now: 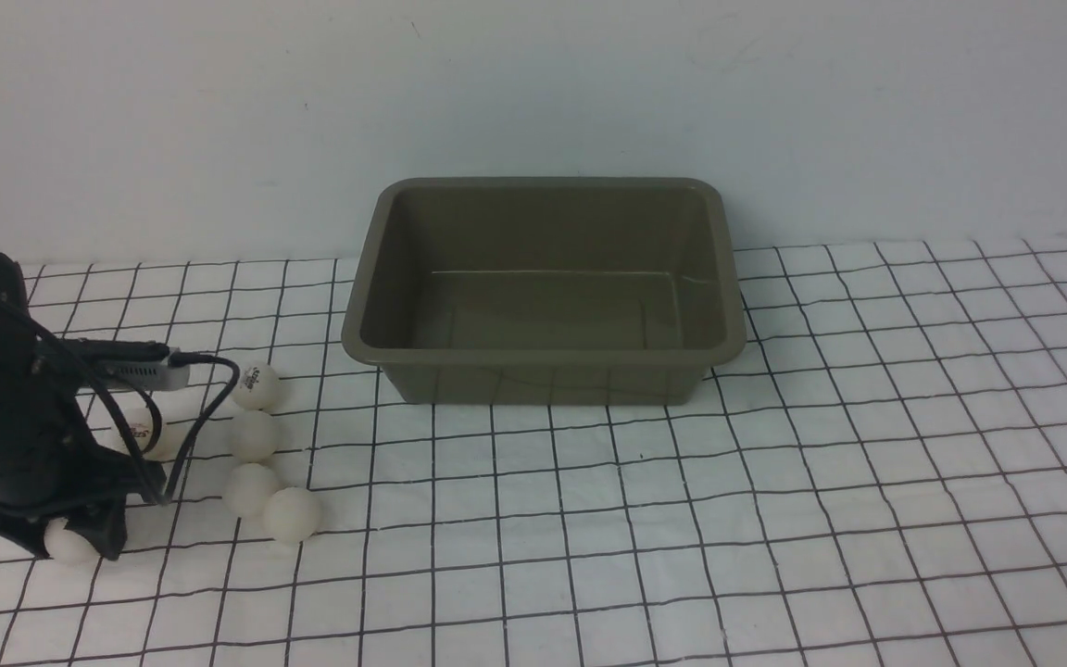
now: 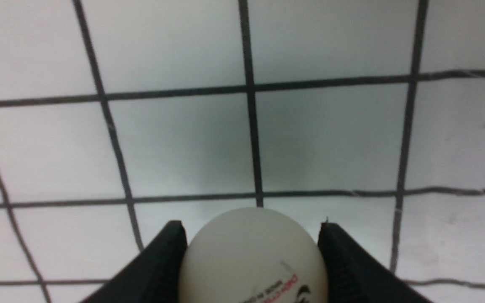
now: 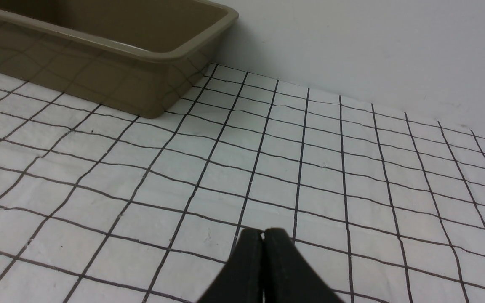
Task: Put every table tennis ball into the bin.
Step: Use the left arm to clamp the table tennis ball closest to it, then use the left arm to put the table tennis ball into the box
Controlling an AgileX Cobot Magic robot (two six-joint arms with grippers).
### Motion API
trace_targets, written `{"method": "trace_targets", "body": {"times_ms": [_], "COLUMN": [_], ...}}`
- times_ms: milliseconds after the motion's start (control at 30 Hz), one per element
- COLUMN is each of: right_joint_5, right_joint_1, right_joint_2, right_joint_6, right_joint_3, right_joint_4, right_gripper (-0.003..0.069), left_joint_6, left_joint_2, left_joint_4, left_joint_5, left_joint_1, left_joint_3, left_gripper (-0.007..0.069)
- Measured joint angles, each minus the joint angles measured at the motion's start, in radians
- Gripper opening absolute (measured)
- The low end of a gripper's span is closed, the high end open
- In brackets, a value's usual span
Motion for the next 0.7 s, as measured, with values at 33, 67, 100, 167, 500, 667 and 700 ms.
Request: {"method": "trace_targets", "body": {"times_ms": [33,67,100,167,500,667,700], "right_joint_5": [0.000,0.000,0.000,0.000,0.000,0.000,0.000], "right_joint_1": [0.000,0.000,0.000,0.000,0.000,0.000,0.000], "right_joint_2": [0.000,0.000,0.000,0.000,0.000,0.000,0.000], "right_joint_6": [0.000,0.000,0.000,0.000,0.000,0.000,0.000], "right_joint_3": [0.000,0.000,0.000,0.000,0.000,0.000,0.000], "right_joint_4": [0.000,0.000,0.000,0.000,0.000,0.000,0.000], "right_gripper": [-0.0018,-0.0018,-0.0018,-0.0018,-0.0018,-0.0018,-0.0018], "left_joint_6": [0.000,0.000,0.000,0.003,0.123,0.096,0.095], "left_joint_2": [-0.041,-0.066,-0.093,-0.143,-0.199,-0.037,-0.016], "left_joint_4": [-0.006,-0.014,-0.021,-0.051,-0.230,-0.236,-0.236], "left_joint_5": [0.018,0.023,0.026,0.036,0.058,0.060,0.064], "left_joint_1": [0.000,0.000,0.000,0.000,-0.229,-0.325,-0.331], "left_joint_3": [0.000,0.000,0.000,-0.004,-0.276,-0.501,-0.527], "left_gripper": [0.0346,0.0346,0.0346,0.0346,0.0346,0.0346,0.0346]}}
